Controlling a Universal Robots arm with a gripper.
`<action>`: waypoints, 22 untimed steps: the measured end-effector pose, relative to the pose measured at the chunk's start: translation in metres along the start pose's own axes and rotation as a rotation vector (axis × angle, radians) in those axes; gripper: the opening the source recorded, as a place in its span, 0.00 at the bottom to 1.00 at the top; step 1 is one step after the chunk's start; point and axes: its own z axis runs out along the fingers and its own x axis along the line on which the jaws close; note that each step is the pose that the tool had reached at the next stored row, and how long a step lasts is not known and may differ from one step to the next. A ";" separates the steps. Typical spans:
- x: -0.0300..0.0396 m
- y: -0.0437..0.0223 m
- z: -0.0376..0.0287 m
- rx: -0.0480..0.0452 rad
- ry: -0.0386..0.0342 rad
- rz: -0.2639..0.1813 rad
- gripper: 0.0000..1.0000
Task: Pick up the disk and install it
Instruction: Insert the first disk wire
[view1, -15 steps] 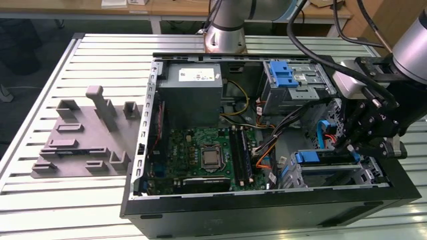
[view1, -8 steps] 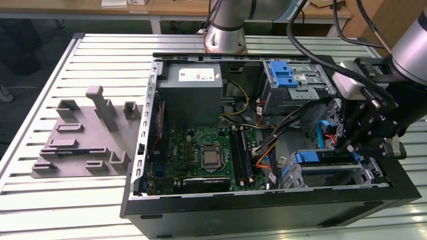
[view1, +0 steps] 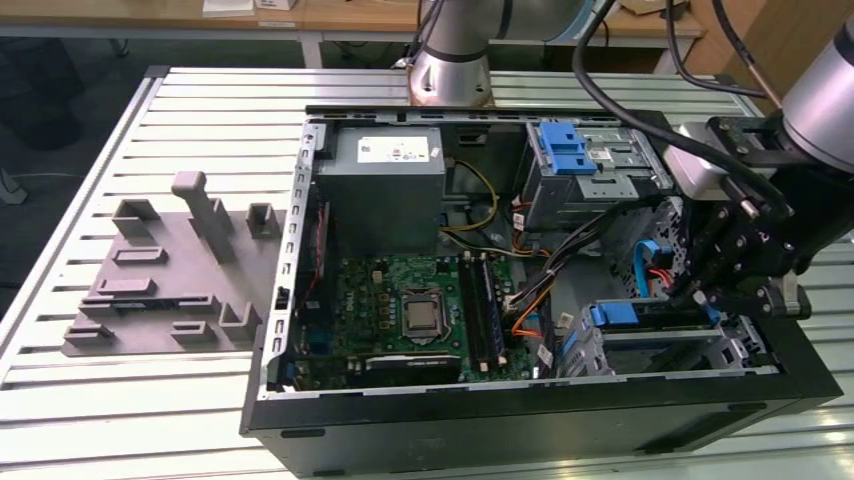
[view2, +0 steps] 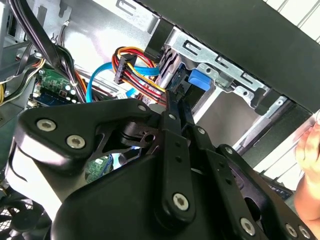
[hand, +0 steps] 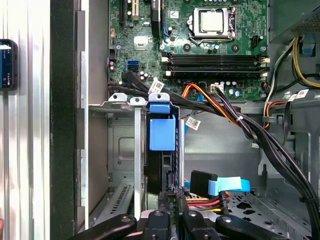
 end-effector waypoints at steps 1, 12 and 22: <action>0.0000 0.0000 0.0003 0.0000 0.0000 0.000 0.16; 0.0000 0.0000 0.0032 0.0000 -0.0006 0.001 0.16; 0.0000 0.0001 -0.0030 -0.0001 -0.0008 0.001 0.24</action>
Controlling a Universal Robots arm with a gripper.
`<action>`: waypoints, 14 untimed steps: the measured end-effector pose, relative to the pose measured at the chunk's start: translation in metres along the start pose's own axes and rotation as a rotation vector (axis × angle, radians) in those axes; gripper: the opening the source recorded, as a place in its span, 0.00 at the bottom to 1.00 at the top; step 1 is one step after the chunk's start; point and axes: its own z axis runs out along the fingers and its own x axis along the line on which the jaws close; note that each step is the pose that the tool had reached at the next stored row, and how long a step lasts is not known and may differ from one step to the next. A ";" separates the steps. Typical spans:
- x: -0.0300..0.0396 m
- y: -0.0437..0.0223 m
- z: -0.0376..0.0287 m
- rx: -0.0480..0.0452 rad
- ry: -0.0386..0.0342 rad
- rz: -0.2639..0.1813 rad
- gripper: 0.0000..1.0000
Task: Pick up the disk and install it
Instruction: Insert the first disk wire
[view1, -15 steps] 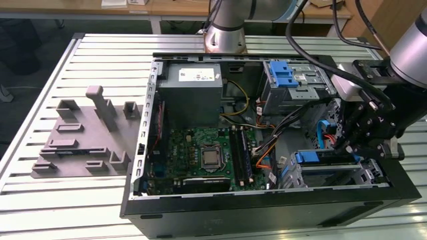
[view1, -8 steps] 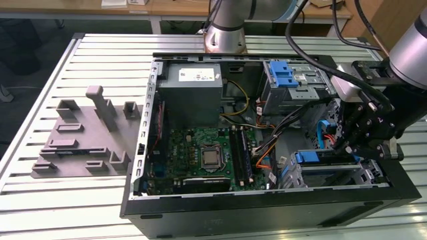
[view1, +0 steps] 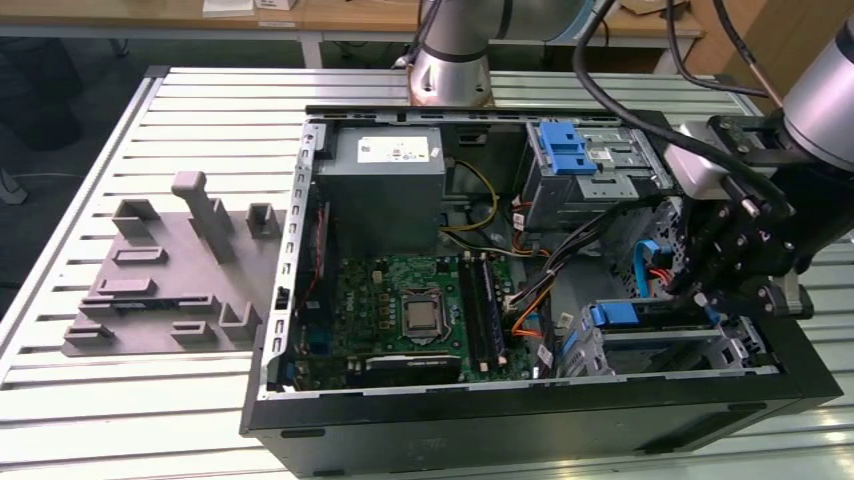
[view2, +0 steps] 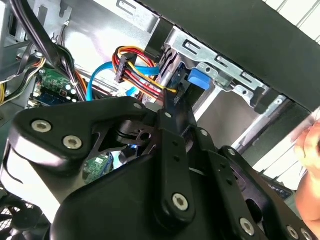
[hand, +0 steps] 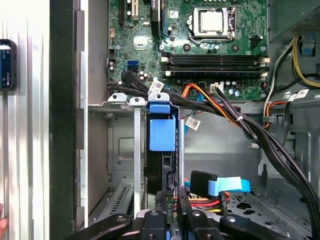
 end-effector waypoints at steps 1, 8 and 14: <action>0.0000 0.0000 -0.0024 0.0000 0.0000 0.000 0.24; -0.0001 0.0001 -0.0085 -0.0004 -0.0001 0.000 0.15; -0.0001 0.0001 -0.0090 -0.0004 0.0000 0.000 0.15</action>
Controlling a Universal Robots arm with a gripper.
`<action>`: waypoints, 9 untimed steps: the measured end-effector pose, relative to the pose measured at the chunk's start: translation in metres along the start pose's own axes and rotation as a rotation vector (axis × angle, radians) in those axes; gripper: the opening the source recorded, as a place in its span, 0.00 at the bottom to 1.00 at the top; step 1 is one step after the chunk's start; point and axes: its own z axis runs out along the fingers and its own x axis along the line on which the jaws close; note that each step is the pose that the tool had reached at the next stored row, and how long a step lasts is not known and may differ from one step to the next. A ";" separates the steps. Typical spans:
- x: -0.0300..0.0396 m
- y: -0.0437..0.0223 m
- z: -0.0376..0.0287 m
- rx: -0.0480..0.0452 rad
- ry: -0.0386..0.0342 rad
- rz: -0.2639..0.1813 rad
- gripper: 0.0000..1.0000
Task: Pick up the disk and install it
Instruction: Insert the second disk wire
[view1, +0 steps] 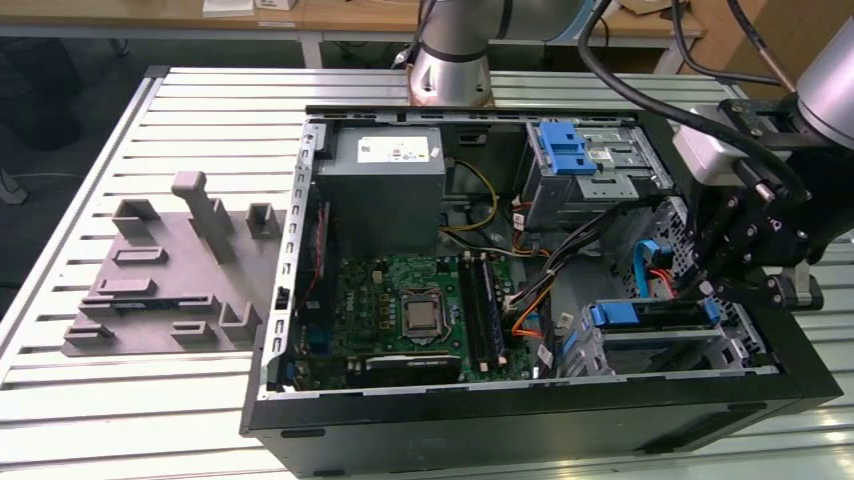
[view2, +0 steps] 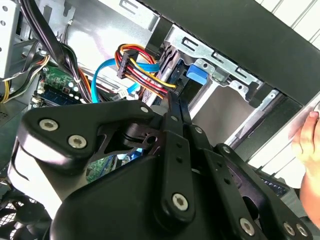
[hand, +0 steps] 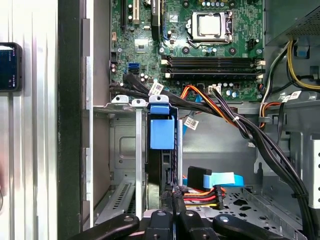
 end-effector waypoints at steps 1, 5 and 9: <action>0.0000 0.0000 -0.0002 0.0000 0.0000 0.000 0.15; 0.0000 0.0000 -0.0004 0.0001 0.0000 0.000 0.15; 0.0000 0.0000 -0.0006 0.0000 0.0000 0.000 0.15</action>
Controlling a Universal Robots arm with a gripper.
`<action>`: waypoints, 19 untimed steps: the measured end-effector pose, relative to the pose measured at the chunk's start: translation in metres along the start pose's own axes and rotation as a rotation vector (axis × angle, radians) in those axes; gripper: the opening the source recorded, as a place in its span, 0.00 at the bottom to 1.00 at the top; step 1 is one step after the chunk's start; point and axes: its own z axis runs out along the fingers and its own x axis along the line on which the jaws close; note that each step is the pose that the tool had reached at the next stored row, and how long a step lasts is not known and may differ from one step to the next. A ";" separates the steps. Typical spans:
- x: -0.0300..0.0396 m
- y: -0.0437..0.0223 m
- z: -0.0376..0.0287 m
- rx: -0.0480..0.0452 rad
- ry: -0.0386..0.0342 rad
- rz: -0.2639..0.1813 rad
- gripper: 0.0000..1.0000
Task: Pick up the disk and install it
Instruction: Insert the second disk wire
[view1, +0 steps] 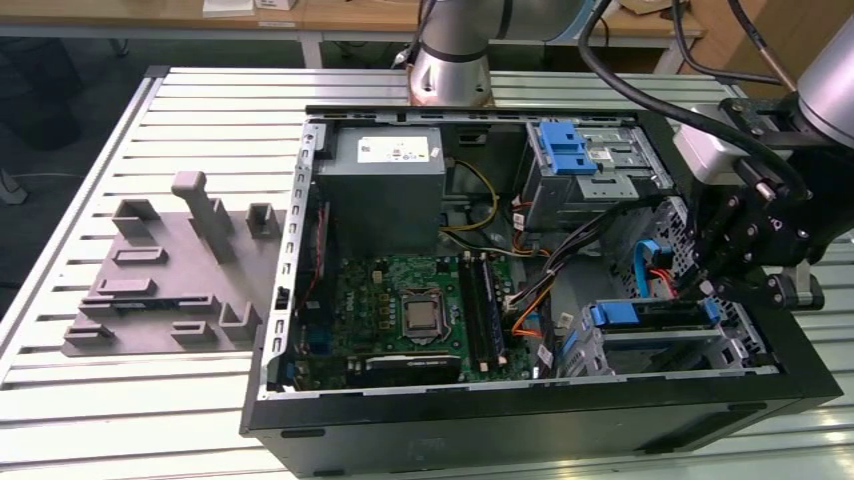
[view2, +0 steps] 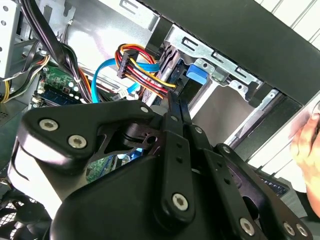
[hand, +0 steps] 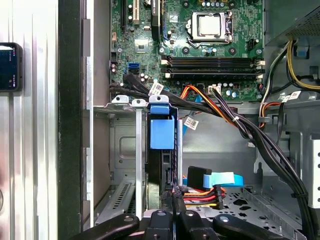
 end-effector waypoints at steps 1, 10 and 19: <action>0.0000 0.0000 -0.0001 0.0000 0.0001 0.000 0.15; 0.0001 0.0053 -0.0030 0.0000 -0.0002 0.000 0.15; -0.0012 0.0056 -0.0252 -0.0010 -0.0003 0.000 0.15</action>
